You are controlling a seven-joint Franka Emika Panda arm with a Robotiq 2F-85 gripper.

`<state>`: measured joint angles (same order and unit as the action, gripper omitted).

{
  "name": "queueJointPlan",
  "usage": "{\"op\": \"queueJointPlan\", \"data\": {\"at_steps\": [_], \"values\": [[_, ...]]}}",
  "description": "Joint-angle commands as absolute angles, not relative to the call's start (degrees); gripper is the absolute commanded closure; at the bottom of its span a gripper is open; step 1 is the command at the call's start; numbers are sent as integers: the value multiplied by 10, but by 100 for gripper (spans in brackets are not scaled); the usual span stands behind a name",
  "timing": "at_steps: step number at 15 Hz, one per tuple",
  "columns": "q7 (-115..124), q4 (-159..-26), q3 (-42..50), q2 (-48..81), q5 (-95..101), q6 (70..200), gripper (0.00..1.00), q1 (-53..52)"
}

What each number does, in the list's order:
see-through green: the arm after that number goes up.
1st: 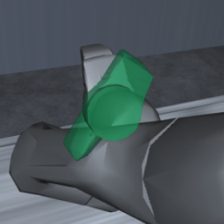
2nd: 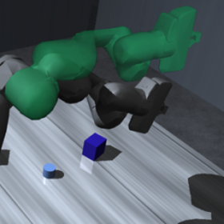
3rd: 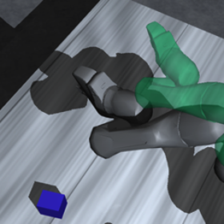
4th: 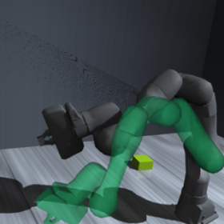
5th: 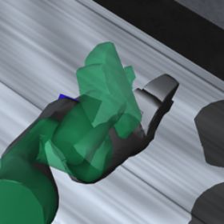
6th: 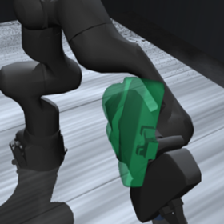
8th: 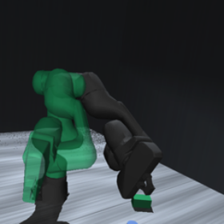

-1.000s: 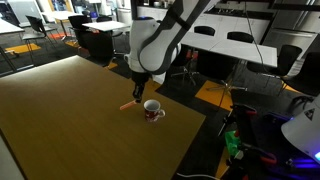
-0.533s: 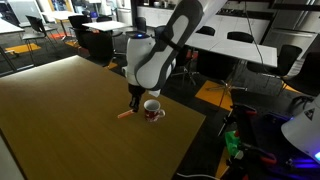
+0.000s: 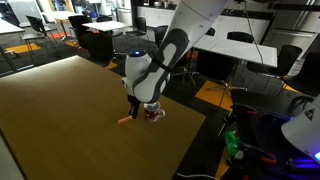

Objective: Remove the marker out of the cup and put it on the table

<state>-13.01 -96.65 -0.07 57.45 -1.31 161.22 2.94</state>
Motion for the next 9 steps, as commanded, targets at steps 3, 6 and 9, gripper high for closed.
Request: {"op": "queueJointPlan", "data": {"at_steps": [3, 6, 9], "values": [[-105, -915, 6, 616, 10, 1606, 47, 25], [-104, -930, 9, 603, 14, 1602, 25, 22], [-102, -958, 16, 571, 19, 1594, 2, 18]]}}
